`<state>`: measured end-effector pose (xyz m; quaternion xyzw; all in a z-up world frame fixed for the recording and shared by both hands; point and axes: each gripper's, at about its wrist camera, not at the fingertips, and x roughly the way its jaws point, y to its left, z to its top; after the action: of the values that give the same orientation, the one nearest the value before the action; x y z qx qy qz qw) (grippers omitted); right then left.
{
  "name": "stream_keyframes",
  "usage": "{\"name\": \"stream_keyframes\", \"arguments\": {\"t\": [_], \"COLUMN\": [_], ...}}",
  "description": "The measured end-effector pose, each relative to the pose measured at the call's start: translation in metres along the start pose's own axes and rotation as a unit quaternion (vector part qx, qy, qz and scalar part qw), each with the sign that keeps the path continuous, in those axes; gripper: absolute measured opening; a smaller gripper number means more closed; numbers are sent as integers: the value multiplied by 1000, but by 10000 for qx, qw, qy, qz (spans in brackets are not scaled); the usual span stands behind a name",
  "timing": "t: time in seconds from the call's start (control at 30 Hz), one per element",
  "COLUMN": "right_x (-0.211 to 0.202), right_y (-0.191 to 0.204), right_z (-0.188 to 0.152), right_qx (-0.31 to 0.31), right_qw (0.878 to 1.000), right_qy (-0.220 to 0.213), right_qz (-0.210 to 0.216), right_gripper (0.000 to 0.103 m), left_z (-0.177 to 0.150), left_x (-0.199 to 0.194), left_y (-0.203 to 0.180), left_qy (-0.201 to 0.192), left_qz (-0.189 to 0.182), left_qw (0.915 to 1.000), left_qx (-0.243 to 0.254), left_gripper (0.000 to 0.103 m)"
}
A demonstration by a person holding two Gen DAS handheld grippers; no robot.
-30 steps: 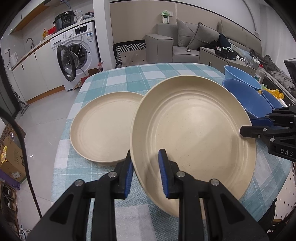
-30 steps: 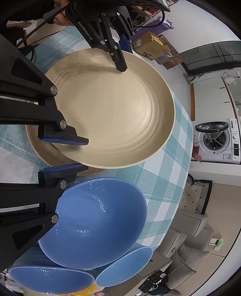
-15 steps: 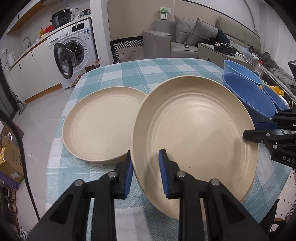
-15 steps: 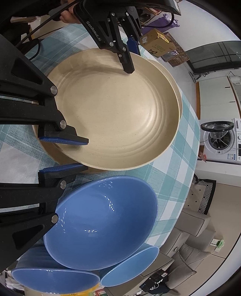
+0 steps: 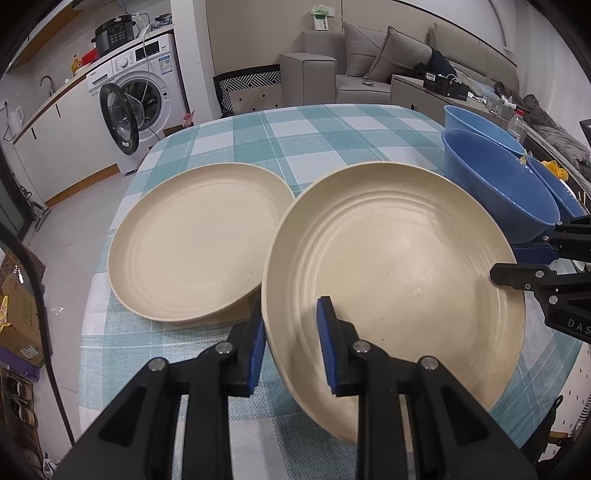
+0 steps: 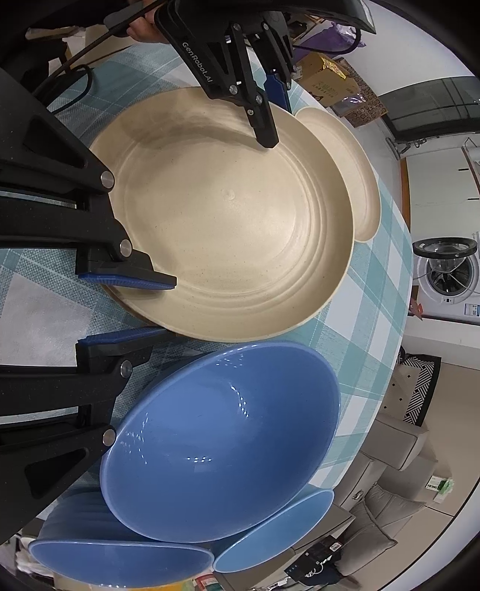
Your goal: Organize plates and bowls
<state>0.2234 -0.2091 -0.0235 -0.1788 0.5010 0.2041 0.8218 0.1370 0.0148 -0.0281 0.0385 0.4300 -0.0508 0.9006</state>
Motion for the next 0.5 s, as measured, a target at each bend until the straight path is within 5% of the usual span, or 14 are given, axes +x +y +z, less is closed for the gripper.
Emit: {"name": "stream_keyframes", "arguments": {"t": [0.5], "right_x": [10], "right_y": [4], "right_z": [-3], "right_qx": [-92], "right_qw": [9996], "right_qy": [212], "right_qz": [-168], "right_gripper": [22], "left_z": [-3], "left_x": [10], "left_y": [-12], "left_qy": [125], "left_qz": [245], "left_qw": [9992], "left_qx": [292], "left_gripper": [26]}}
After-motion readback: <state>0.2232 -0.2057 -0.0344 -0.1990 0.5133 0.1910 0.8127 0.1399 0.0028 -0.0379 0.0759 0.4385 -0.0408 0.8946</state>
